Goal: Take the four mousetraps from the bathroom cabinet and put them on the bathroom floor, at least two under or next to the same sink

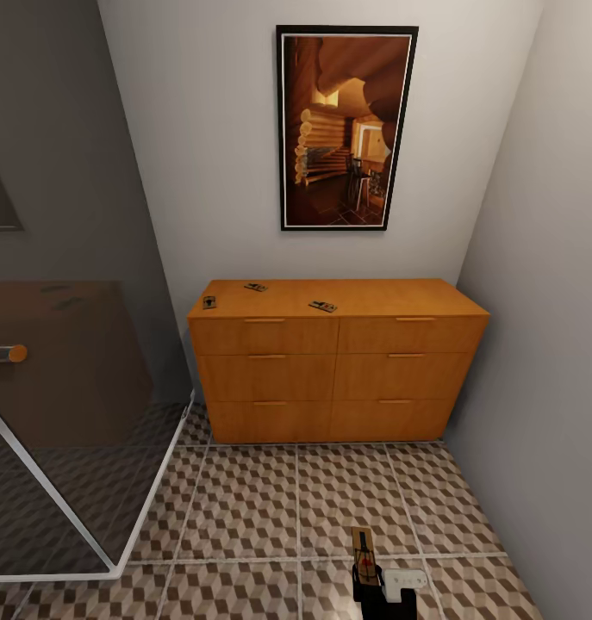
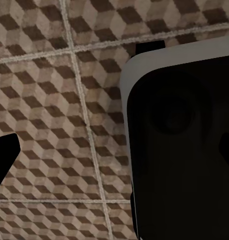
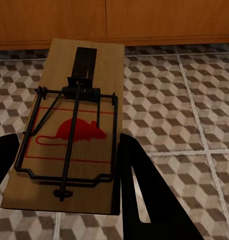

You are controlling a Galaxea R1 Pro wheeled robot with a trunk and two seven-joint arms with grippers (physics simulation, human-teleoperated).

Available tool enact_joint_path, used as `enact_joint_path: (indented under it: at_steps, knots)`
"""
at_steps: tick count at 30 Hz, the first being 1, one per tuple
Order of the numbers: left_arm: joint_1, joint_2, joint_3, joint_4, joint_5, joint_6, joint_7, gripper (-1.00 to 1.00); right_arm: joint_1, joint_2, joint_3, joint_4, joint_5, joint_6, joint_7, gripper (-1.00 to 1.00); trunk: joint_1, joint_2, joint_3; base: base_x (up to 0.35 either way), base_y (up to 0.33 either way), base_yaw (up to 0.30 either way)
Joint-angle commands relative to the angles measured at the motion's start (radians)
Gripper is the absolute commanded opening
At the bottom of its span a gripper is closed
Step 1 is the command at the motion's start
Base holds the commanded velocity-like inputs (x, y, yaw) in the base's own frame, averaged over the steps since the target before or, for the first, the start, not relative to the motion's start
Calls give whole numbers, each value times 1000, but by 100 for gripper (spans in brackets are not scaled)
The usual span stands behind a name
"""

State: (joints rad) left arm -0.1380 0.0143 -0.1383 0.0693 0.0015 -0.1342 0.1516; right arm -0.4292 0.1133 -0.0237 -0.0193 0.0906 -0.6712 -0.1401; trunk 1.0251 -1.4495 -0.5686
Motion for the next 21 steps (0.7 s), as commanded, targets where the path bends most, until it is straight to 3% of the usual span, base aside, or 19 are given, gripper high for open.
enact_joint_path:
  at_steps: [1,21]
  knots:
    - [-2,0,-7,4,0,-7,3,100,-1,0,-2,1,8,-2,-5,-100,0,-1,-1,0,0,0]
    - [-2,0,-7,4,0,-7,3,100,0,0,-2,1,8,-2,-5,-100,0,-1,-1,0,0,0]
